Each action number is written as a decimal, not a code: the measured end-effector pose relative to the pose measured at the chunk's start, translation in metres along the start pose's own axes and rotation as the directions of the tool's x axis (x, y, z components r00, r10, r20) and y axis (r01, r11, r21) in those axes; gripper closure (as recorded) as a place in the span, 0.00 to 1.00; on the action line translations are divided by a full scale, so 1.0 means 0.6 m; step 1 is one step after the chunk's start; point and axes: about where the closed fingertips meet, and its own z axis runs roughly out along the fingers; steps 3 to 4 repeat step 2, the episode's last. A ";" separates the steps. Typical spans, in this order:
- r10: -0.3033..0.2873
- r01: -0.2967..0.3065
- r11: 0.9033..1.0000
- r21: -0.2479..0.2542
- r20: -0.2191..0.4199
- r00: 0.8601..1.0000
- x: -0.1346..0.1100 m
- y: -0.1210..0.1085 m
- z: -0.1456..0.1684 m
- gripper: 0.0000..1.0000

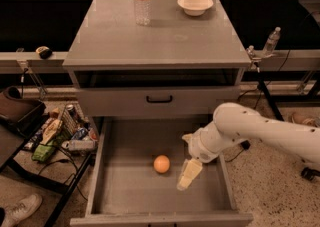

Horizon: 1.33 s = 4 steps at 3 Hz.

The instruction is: Place orange into middle drawer

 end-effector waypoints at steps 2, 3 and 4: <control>-0.015 0.032 0.997 0.077 -0.220 0.975 -0.007 0.043 -0.170 0.00; -0.015 0.032 0.997 0.077 -0.220 0.975 -0.007 0.043 -0.170 0.00; -0.015 0.032 0.997 0.077 -0.220 0.975 -0.007 0.043 -0.170 0.00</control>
Offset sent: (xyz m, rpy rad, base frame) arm -0.0463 -0.0764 0.1571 -0.3835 -0.0971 -0.0621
